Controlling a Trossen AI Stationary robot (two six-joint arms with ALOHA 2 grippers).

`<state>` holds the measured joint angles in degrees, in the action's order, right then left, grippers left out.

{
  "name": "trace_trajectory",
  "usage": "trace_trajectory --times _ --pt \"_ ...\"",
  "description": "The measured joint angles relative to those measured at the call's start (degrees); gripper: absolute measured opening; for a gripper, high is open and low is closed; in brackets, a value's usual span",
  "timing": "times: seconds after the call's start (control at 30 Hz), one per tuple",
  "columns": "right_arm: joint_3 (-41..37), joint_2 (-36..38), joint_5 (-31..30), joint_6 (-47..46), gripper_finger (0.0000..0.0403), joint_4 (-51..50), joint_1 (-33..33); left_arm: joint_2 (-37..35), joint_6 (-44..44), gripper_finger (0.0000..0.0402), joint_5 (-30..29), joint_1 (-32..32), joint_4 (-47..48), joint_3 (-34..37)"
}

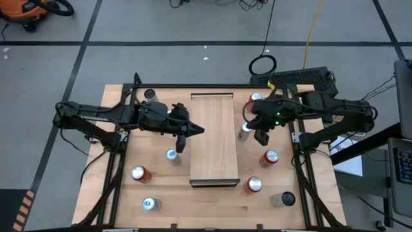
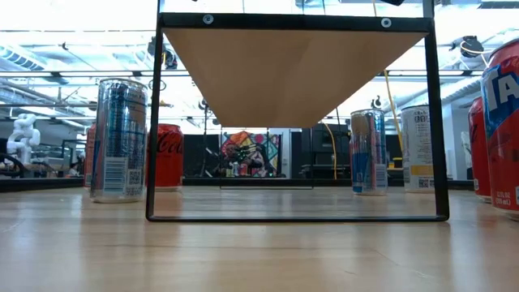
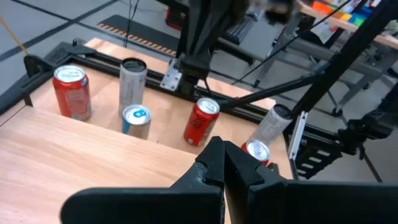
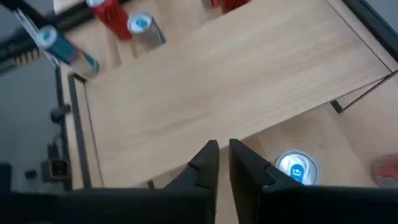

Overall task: Place canned beverage on shelf
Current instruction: Put the top right blue soda can on the shelf

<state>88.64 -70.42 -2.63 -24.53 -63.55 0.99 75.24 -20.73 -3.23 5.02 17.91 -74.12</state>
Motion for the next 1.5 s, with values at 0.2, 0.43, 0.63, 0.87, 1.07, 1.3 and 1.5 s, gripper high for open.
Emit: trace_trajectory --times 0.2,0.43,0.63,0.87,1.07,1.3,1.5 --pt "0.0 -1.8 1.1 5.6 0.0088 -5.2 -2.1 -0.4 0.0 0.0 0.0 0.1 3.7 0.0" --pt "0.0 -3.3 1.1 6.2 0.0169 -9.2 -3.2 -0.4 -0.6 0.0 0.0 0.1 8.3 0.0" --pt "0.0 -3.2 1.0 6.5 0.0209 -9.2 -3.2 -0.4 -5.2 0.0 0.0 0.4 9.0 0.0" --pt "0.0 -3.2 -0.4 9.2 0.0224 -7.4 -3.2 -0.4 -6.0 0.0 0.1 1.2 9.3 0.0" --pt "0.0 -3.2 -0.3 9.7 0.0241 -8.4 -3.2 -0.4 -6.0 0.0 0.0 1.2 10.5 0.0" --pt "0.0 -1.0 0.2 16.7 0.0247 -10.1 -3.8 -0.4 -5.9 0.0 0.0 1.2 13.5 0.0" --pt "0.0 2.7 2.7 19.6 0.0247 -12.9 -5.8 -0.4 -5.9 0.0 -0.2 1.1 16.1 0.0"
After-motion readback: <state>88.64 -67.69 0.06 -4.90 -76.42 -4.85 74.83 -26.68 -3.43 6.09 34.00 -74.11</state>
